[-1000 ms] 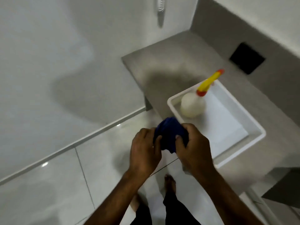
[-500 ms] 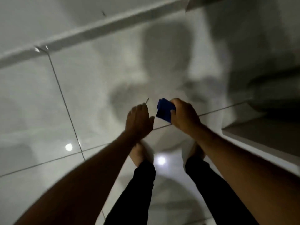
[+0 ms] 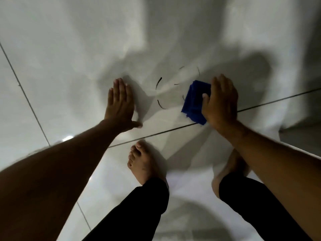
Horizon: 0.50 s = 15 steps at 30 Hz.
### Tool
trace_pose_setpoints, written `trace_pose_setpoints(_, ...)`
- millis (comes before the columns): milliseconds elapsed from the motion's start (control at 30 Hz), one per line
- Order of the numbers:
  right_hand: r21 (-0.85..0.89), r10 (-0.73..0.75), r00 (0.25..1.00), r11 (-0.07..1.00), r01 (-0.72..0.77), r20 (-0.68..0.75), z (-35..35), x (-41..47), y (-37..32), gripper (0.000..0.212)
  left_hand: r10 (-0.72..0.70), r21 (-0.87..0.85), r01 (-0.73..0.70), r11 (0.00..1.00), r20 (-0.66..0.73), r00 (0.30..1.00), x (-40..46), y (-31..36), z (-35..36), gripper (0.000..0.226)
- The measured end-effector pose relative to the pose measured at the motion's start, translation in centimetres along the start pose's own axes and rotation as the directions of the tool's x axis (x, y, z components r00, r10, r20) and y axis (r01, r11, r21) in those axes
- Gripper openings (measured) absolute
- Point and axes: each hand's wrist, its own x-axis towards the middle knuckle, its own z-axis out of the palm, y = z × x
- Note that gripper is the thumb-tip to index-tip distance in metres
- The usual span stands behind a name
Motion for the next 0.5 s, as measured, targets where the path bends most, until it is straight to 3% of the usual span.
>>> trace_pose_setpoints(133,-0.043,-0.03,0.99,0.998,0.036,0.139,4.5,-4.4,-0.6,0.076,0.0,-0.049,0.005,0.999,0.11,0.994,2.0,-0.8,-0.9,0.177)
trace_pose_setpoints(233,-0.014,-0.011,0.997,1.0,0.012,0.073,5.6,-2.9,-1.3,0.079,0.011,-0.097,0.005,0.995,0.163,0.987,3.0,-1.2,-0.9,0.181)
trace_pose_setpoints(333,0.029,-0.003,0.998,1.0,0.005,-0.056,4.9,5.4,-4.0,0.075,0.019,-0.119,0.003,0.993,0.181,0.983,3.3,-1.8,-0.6,0.183)
trace_pose_setpoints(433,-0.028,-0.126,0.978,0.992,0.123,-0.167,5.4,7.1,-4.4,0.073,0.039,-0.125,-0.015,0.992,0.185,0.982,3.4,-1.8,-0.4,0.183)
trace_pose_setpoints(500,-0.132,-0.373,0.926,0.922,0.363,-0.065,6.5,1.7,-1.6,0.076,0.028,-0.136,-0.001,0.991,0.196,0.98,3.3,-1.8,-0.8,0.182)
